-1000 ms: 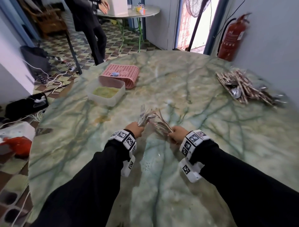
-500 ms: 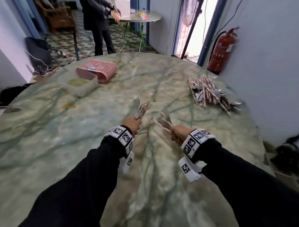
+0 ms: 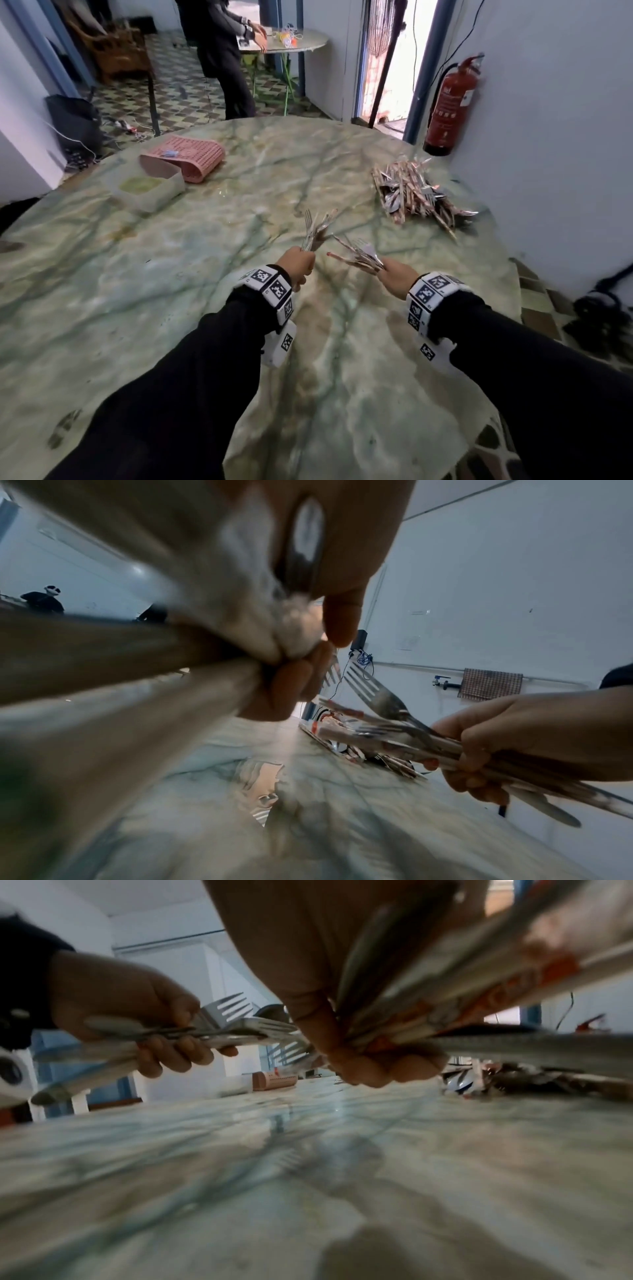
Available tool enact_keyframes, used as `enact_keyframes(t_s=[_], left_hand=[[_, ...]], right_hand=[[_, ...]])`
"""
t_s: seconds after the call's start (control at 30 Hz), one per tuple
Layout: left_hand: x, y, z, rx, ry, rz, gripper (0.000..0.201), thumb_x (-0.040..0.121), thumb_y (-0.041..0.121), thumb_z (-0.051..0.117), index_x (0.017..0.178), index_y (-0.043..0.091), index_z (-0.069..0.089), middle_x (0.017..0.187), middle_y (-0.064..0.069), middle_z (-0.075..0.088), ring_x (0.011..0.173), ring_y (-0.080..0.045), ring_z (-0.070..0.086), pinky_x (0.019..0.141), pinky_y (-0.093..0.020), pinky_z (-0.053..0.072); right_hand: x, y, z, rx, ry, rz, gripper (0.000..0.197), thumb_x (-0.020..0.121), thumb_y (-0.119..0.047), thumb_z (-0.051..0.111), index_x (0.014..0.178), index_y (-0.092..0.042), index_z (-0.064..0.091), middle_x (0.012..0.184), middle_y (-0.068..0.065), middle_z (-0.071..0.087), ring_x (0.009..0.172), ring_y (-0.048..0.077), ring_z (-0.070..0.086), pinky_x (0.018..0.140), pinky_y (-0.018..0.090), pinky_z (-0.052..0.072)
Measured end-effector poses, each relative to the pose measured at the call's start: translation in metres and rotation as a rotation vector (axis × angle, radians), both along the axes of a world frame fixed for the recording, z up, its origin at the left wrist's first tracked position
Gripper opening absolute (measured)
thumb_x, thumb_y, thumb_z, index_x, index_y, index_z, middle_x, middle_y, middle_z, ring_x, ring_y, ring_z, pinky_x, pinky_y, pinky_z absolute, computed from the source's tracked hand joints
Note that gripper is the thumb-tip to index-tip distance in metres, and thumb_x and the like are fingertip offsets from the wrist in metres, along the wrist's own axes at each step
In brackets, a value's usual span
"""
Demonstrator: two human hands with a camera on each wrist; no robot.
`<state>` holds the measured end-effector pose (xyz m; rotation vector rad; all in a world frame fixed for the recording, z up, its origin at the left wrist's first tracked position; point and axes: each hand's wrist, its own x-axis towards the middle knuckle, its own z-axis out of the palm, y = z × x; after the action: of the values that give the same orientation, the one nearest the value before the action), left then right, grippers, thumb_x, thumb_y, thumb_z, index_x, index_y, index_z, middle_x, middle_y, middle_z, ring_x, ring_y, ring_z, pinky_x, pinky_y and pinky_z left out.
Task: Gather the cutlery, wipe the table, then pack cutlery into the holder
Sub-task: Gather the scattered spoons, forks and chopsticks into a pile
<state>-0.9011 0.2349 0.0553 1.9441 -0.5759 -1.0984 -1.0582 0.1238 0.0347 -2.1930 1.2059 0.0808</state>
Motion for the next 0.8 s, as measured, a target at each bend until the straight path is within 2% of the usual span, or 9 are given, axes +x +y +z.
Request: enact_keyframes(t_s=[0.03,0.07,0.2,0.3,0.4,0.57,0.63,0.73,0.8], left_hand=[[-0.002,-0.001,0.001,-0.002,0.008,-0.01,0.017,0.083,0.0,0.034,0.072,0.013,0.033,0.063,-0.007,0.032,0.049,-0.013,0.026,0.049,-0.019,0.018],[-0.004,-0.002,0.002,-0.007,0.019,-0.018,0.017,0.084,0.0,0.033,0.074,0.013,0.034,0.063,-0.006,0.032,0.049,-0.013,0.025,0.05,-0.019,0.018],[-0.008,-0.007,0.002,-0.01,0.036,-0.041,0.017,0.091,0.009,0.033,0.076,0.015,0.036,0.061,-0.004,0.033,0.048,-0.012,0.025,0.048,-0.019,0.018],[-0.012,-0.015,0.001,-0.027,0.036,-0.021,0.012,0.095,0.015,0.034,0.084,0.014,0.038,0.062,-0.004,0.035,0.048,-0.014,0.027,0.046,-0.017,0.02],[-0.016,-0.033,0.0,-0.063,0.021,0.002,0.019,0.096,0.015,0.034,0.078,0.016,0.038,0.064,-0.003,0.037,0.048,-0.014,0.031,0.039,-0.014,0.024],[-0.034,-0.077,0.001,-0.09,0.042,0.139,0.024,0.096,0.008,0.032,0.074,0.017,0.037,0.066,-0.005,0.036,0.052,-0.015,0.032,0.05,-0.022,0.025],[-0.044,-0.098,0.001,-0.081,0.038,0.171,0.025,0.094,0.002,0.031,0.074,0.016,0.036,0.065,-0.006,0.035,0.052,-0.014,0.031,0.051,-0.022,0.024],[-0.058,-0.128,-0.001,-0.082,0.024,0.223,0.018,0.088,-0.005,0.032,0.09,0.01,0.041,0.067,-0.008,0.034,0.053,-0.016,0.033,0.05,-0.022,0.025],[-0.069,-0.143,-0.004,-0.078,0.015,0.258,0.022,0.085,-0.007,0.033,0.099,0.008,0.041,0.068,-0.008,0.035,0.052,-0.017,0.036,0.048,-0.022,0.027]], right_hand=[[-0.005,-0.003,-0.002,-0.016,0.027,0.008,0.033,0.096,-0.01,0.035,0.126,-0.01,0.048,0.125,0.021,0.055,0.116,0.035,0.052,0.093,0.034,0.039],[-0.009,-0.008,-0.002,-0.029,0.049,0.022,0.033,0.096,-0.011,0.035,0.127,-0.009,0.047,0.128,0.022,0.053,0.118,0.035,0.05,0.095,0.034,0.038],[-0.025,-0.03,-0.006,-0.136,0.192,0.086,0.03,0.096,-0.02,0.032,0.12,-0.014,0.048,0.124,0.018,0.056,0.114,0.033,0.053,0.095,0.036,0.038],[-0.032,-0.05,-0.01,-0.264,0.297,0.148,0.03,0.095,-0.02,0.031,0.119,-0.018,0.048,0.123,0.012,0.059,0.116,0.027,0.053,0.099,0.034,0.029],[-0.037,-0.076,-0.01,-0.362,0.336,0.225,0.03,0.095,-0.02,0.031,0.119,-0.021,0.049,0.122,0.012,0.056,0.119,0.025,0.047,0.099,0.034,0.023],[-0.047,-0.134,-0.009,-0.463,0.397,0.41,0.028,0.093,-0.027,0.033,0.114,-0.028,0.051,0.1,0.008,0.045,0.114,0.033,0.04,0.101,0.043,0.026],[-0.052,-0.155,-0.003,-0.524,0.413,0.544,0.03,0.095,-0.027,0.033,0.119,-0.025,0.051,0.105,0.008,0.046,0.113,0.03,0.041,0.102,0.039,0.025],[-0.058,-0.182,0.008,-0.639,0.429,0.763,0.031,0.096,-0.022,0.033,0.123,-0.02,0.048,0.118,0.007,0.054,0.119,0.025,0.04,0.101,0.035,0.025],[-0.062,-0.197,0.013,-0.667,0.447,0.854,0.031,0.095,-0.019,0.034,0.124,-0.019,0.046,0.122,0.004,0.057,0.122,0.023,0.038,0.1,0.034,0.026]])
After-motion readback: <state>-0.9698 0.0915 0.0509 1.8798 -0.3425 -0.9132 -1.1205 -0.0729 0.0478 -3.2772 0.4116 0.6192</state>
